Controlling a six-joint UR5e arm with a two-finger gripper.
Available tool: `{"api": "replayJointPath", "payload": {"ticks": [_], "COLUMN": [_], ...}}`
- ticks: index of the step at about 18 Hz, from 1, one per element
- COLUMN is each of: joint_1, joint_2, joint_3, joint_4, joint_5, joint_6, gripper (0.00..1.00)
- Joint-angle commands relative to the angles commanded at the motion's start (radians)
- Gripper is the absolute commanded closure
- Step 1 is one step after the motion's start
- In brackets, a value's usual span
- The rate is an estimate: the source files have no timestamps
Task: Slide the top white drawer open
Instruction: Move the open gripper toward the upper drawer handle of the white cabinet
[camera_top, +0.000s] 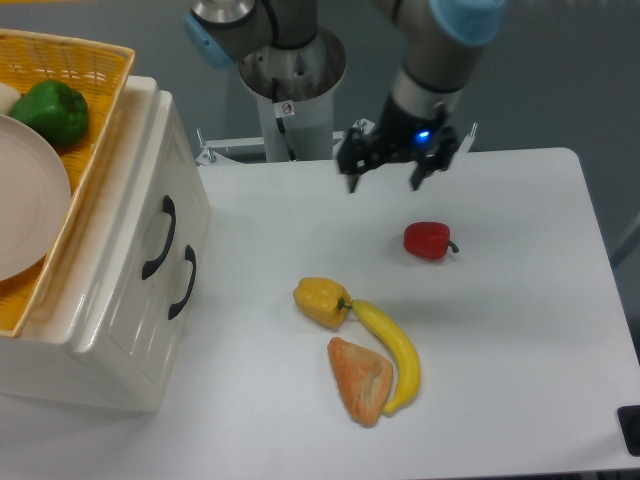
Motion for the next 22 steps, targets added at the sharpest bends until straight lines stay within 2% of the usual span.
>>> {"api": "replayJointPath", "payload": {"ticks": [5, 10, 20, 22], "joint_1": [-0.104, -0.141, -0.204, -0.210], "joint_2": [-0.046, -0.083, -0.089, -0.104], "joint_3": [0.012, 0.012, 0.014, 0.014], "joint_4": [0.018, 0.020, 0.021, 0.023], "joint_5": [-0.017, -0.058, -0.100, -0.098], "joint_6": [-0.063, -0.062, -0.051, -0.051], "gripper": [0.00, 0.00, 0.00, 0.00]}}
